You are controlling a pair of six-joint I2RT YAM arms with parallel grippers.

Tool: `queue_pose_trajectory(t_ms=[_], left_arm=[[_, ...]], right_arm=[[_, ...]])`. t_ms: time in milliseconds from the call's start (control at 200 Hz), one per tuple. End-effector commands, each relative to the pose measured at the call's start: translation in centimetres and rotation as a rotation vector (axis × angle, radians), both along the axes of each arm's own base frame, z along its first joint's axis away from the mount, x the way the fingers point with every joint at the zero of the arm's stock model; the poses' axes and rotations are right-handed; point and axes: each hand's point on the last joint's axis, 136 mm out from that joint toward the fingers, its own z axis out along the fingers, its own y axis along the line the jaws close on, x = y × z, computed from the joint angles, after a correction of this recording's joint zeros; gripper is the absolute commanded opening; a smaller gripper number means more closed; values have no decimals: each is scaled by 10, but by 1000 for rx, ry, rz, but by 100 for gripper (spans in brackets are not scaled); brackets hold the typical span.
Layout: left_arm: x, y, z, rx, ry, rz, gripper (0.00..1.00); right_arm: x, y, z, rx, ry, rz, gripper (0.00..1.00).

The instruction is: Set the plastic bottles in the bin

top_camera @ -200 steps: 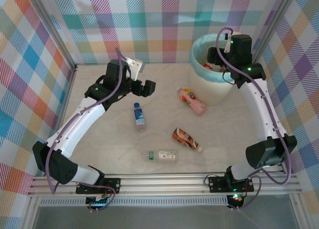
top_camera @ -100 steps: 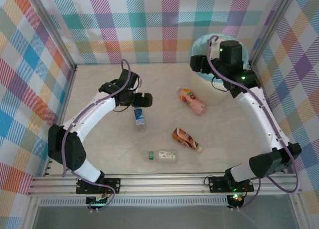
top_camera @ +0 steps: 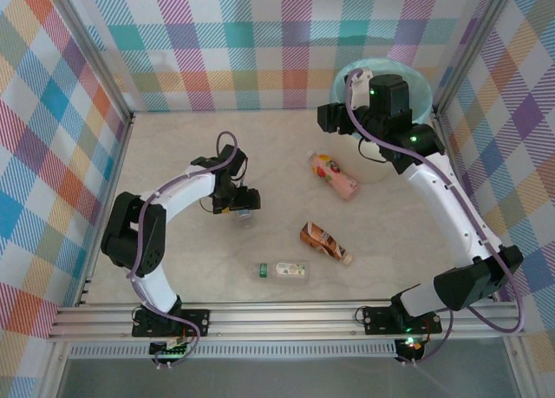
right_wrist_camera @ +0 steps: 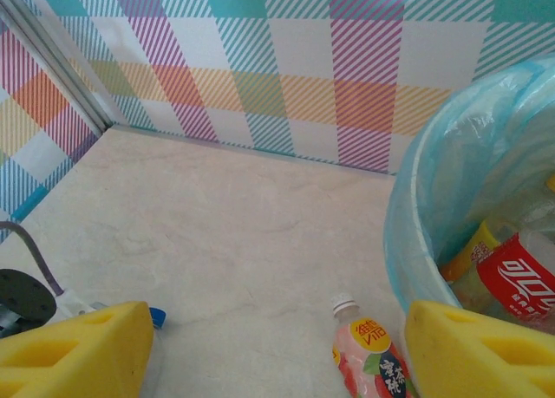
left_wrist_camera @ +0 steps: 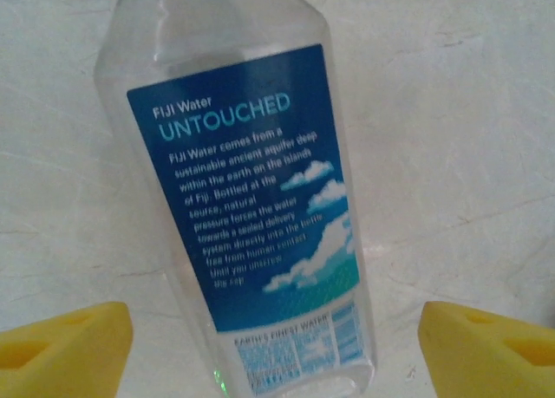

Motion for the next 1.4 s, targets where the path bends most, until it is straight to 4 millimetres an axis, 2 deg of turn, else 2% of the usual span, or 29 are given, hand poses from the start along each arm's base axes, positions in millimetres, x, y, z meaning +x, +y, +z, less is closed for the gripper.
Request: queue_pose_trajectory(t_ms=[0,210,345,550,755,865,1025,1250,1395], left_arm=[[0,-1,-10,-27,27,11,79],[0,4,-20,-7,43,7,70],[0,5,-19,-8,38,5,66],[4,9,-4,-6,-13,-9,61],[11,9,24,-10,-114,-62,60],[15,6,46,-39,-194,-91,59],[17,-11,96,-146,-367,-183,58],[-5,-43,173,-213,-656,-436,57],[-22,-57,212,-248,-806,-532,57]], right_arm=[[2,6,-2,-8,-15,23,77],[1,4,-4,-12,-15,21,77],[0,3,-1,-13,-26,18,77],[-1,2,5,-6,-42,14,77],[-2,5,10,15,-52,27,77],[-4,6,13,28,-56,34,77],[-7,16,17,64,-55,85,77],[-30,61,27,194,-31,366,76],[-45,83,31,239,-30,506,75]])
